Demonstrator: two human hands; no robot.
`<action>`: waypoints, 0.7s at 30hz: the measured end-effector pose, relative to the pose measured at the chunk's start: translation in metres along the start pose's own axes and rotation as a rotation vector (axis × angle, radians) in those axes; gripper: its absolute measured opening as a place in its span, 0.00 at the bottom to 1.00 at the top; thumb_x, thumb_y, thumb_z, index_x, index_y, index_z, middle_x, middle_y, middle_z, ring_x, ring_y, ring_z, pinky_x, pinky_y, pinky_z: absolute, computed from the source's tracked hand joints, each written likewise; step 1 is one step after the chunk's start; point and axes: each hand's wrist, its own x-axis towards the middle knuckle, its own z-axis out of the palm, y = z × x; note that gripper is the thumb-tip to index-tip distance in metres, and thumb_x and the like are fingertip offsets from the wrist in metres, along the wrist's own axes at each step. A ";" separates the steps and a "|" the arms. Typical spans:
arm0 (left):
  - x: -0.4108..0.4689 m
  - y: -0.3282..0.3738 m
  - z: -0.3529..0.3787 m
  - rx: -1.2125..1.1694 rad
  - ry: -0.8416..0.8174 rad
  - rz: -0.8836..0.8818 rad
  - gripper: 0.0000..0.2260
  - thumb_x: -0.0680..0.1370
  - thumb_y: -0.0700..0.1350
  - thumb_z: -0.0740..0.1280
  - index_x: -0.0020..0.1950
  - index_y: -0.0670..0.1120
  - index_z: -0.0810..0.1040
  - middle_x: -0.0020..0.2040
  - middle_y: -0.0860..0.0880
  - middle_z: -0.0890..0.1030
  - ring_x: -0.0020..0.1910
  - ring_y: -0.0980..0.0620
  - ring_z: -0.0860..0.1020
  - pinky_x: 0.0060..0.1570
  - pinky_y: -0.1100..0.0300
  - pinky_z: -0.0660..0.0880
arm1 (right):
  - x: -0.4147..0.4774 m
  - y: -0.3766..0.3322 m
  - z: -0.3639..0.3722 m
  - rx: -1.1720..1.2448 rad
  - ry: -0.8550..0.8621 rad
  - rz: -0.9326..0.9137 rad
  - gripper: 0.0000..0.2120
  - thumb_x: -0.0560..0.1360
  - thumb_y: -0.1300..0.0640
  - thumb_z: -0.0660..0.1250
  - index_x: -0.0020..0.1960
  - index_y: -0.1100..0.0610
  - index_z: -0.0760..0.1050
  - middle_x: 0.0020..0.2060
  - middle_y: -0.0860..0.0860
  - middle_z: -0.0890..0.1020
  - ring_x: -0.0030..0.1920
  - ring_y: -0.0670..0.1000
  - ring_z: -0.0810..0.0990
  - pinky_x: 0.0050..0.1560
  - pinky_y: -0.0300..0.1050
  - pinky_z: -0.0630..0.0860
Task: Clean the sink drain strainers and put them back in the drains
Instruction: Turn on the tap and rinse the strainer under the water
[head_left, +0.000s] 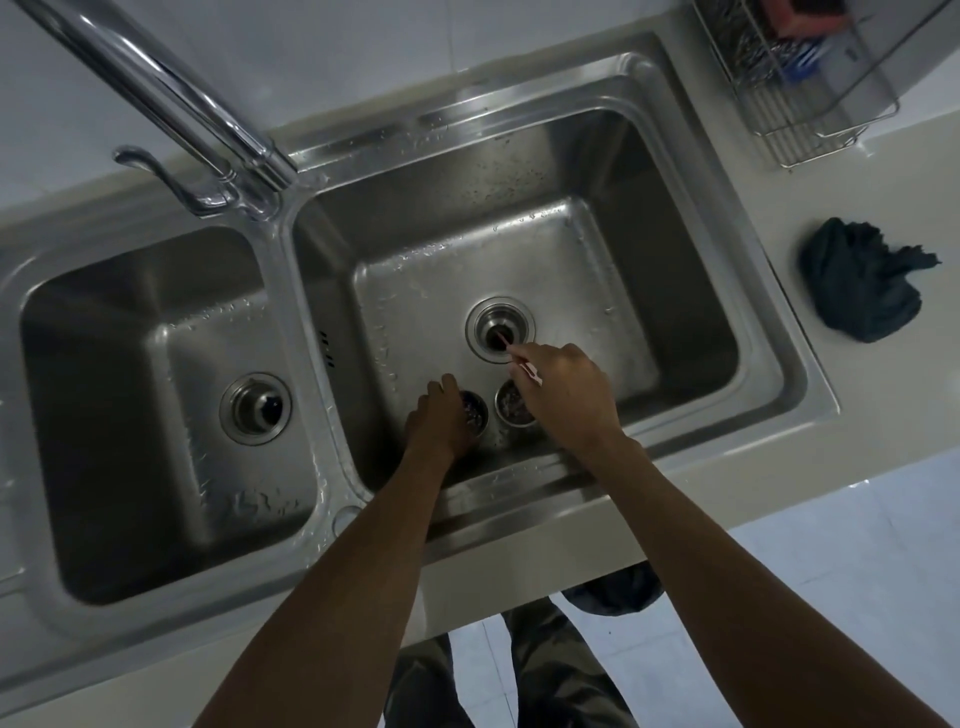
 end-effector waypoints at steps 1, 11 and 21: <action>0.000 0.000 0.000 0.002 -0.003 -0.005 0.37 0.70 0.50 0.79 0.70 0.44 0.61 0.68 0.40 0.70 0.64 0.39 0.74 0.60 0.42 0.76 | 0.000 0.001 0.000 -0.001 -0.001 0.001 0.14 0.81 0.50 0.65 0.64 0.48 0.80 0.48 0.49 0.86 0.45 0.51 0.80 0.41 0.42 0.75; -0.006 -0.001 -0.007 0.037 -0.022 -0.015 0.40 0.68 0.54 0.80 0.71 0.46 0.61 0.69 0.41 0.67 0.66 0.39 0.71 0.62 0.42 0.74 | 0.000 -0.001 0.002 0.012 -0.005 0.011 0.15 0.79 0.51 0.68 0.65 0.48 0.79 0.48 0.49 0.86 0.46 0.51 0.80 0.41 0.41 0.72; -0.006 0.120 -0.103 -0.023 0.215 0.230 0.57 0.61 0.82 0.59 0.81 0.50 0.53 0.78 0.45 0.61 0.74 0.40 0.64 0.71 0.39 0.62 | 0.040 0.034 -0.123 0.035 0.340 0.169 0.16 0.81 0.55 0.63 0.67 0.47 0.78 0.50 0.49 0.86 0.48 0.55 0.82 0.46 0.51 0.81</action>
